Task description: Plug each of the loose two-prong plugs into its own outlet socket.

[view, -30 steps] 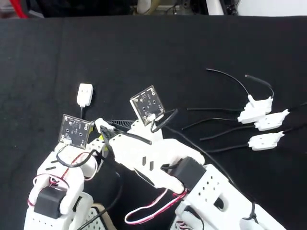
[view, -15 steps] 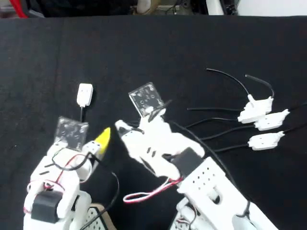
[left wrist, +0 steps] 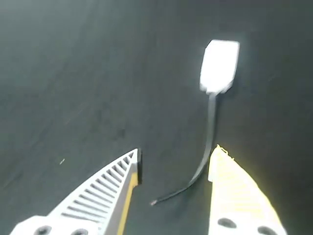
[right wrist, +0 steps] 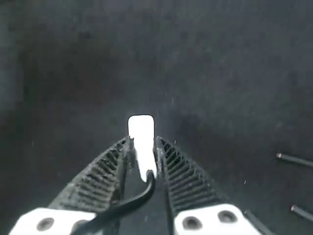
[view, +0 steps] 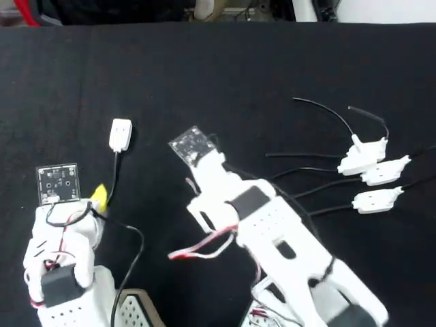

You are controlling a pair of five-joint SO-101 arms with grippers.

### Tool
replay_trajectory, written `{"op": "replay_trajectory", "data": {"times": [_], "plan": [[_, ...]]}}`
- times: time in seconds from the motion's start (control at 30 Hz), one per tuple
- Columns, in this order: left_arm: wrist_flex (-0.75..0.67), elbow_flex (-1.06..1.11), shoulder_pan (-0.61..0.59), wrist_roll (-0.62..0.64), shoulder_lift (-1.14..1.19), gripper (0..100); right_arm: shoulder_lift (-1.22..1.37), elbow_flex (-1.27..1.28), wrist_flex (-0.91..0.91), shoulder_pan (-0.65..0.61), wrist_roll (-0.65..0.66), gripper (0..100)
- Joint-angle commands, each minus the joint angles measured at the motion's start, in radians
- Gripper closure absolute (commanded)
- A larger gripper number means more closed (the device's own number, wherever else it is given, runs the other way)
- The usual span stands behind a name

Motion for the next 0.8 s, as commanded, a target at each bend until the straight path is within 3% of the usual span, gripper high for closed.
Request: {"op": "replay_trajectory", "data": {"times": [0.0, 0.13, 0.57, 0.77], "plan": [[-0.006, 0.093, -0.088, -0.110, -0.005, 76, 0.143, -0.119, 0.003, 0.006, 0.011, 98.6], [-0.005, 0.120, -0.147, -0.160, -0.005, 76, 0.292, -0.191, 0.003, -0.002, 0.031, 98.6], [-0.006, 0.130, -0.124, -0.158, -0.005, 76, 0.479, -0.286, 0.072, -0.057, 0.031, 98.5], [-0.006, 0.130, -0.124, -0.158, -0.005, 76, 0.570, -0.285, 0.072, -0.152, 0.031, 98.5]]}}
